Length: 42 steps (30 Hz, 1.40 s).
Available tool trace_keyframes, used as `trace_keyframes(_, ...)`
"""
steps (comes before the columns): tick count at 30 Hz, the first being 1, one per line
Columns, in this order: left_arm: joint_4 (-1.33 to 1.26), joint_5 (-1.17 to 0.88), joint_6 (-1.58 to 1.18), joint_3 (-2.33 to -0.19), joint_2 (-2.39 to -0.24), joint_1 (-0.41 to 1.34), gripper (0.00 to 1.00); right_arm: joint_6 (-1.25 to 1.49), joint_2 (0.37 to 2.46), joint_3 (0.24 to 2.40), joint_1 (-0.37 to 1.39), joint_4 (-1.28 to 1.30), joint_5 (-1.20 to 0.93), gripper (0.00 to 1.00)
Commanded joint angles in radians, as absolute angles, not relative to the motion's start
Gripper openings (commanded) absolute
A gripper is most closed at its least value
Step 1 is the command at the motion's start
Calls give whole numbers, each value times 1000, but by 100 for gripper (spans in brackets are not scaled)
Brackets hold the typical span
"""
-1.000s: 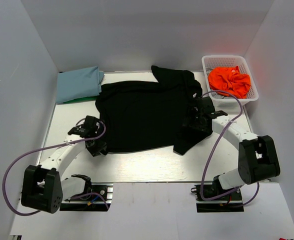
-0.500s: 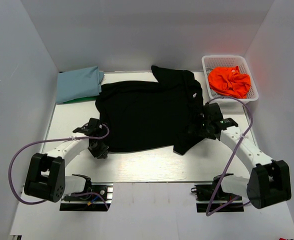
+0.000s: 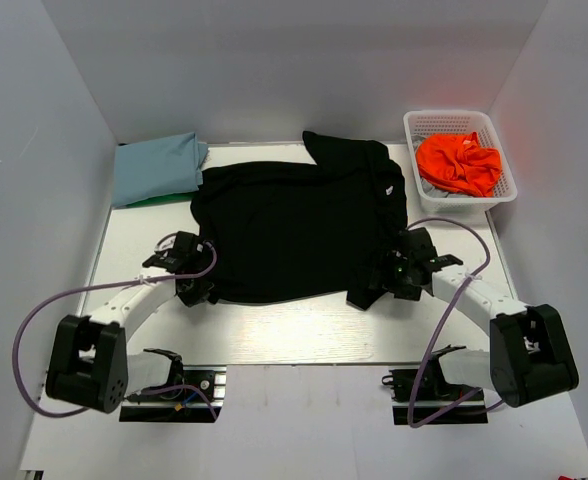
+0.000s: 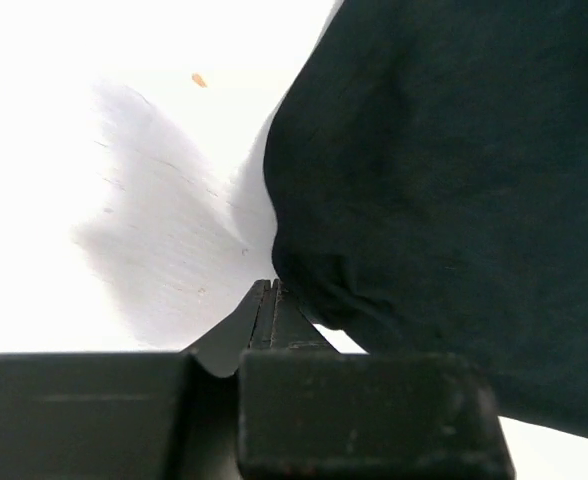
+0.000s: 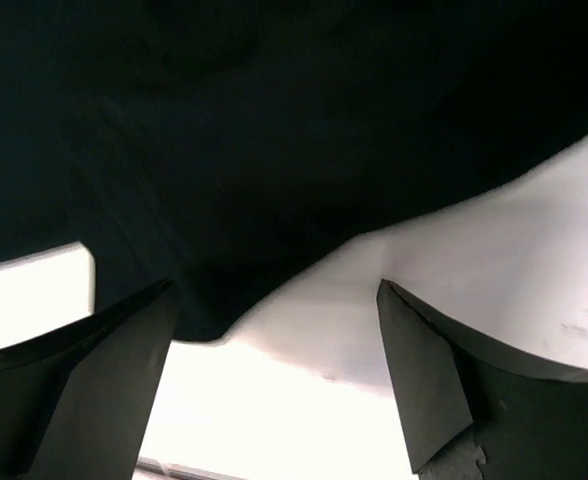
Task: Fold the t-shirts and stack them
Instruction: Flatten out the tshirt
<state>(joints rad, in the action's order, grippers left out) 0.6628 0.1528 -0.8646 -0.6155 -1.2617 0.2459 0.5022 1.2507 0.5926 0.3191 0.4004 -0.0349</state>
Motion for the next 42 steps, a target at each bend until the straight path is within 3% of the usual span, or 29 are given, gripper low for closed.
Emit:
trace_keyframes(1, 655, 242, -864, -612, -1160, 247, 0, 560, 1278, 554, 314, 241, 26, 86)
trace_keyframes(2, 655, 242, -864, -612, -1146, 247, 0, 569, 1284, 548, 313, 203, 79, 86)
trace_keyframes(5, 678, 264, -883, -624, -1120, 236, 0, 617, 1308, 551, 311, 170, 167, 68)
trace_keyframes(6, 678, 276, -884, -624, -1108, 236, 0, 630, 1315, 557, 310, 175, 185, 48)
trace_keyframes(9, 687, 287, -893, -636, -1088, 236, 0, 626, 1301, 589, 308, 240, 244, 26)
trace_keyframes(10, 687, 296, -903, -649, -1077, 236, 0, 609, 1283, 604, 308, 259, 255, 11)
trace_keyframes(13, 687, 296, -904, -669, -1063, 247, 0, 577, 1194, 647, 310, 322, 230, 0)
trace_keyframes(17, 702, 296, -894, -687, -1010, 247, 0, 526, 1065, 713, 313, 403, 198, 0)
trace_keyframes(27, 756, 296, -873, -733, -951, 247, 0, 495, 1019, 772, 310, 563, 281, 0)
trace_keyframes(28, 747, 275, -873, -723, -951, 247, 0, 503, 1023, 766, 311, 563, 269, 8)
trace_keyframes(29, 747, 255, -873, -723, -951, 247, 0, 509, 1035, 747, 308, 564, 271, 44)
trace_keyframes(30, 732, 211, -862, -706, -977, 247, 0, 523, 1043, 739, 310, 569, 284, 60)
trace_keyframes(31, 713, 183, -845, -687, -991, 247, 5, 544, 1057, 735, 310, 575, 294, 69)
trace_keyframes(32, 713, 154, -836, -678, -1005, 247, 16, 555, 1065, 735, 308, 612, 308, 74)
trace_keyframes(33, 703, 102, -836, -669, -1018, 247, 20, 563, 1080, 744, 308, 621, 324, 79)
trace_keyframes(37, 605, -53, -751, -576, -1052, 256, 33, 532, 1083, 749, 314, 617, 232, 80)
trace_keyframes(41, 479, -246, -733, -479, -1034, 256, 54, 485, 1100, 727, 322, 542, 45, 82)
trace_keyframes(42, 465, -261, -733, -463, -1034, 265, 54, 488, 1110, 709, 324, 522, 29, 82)
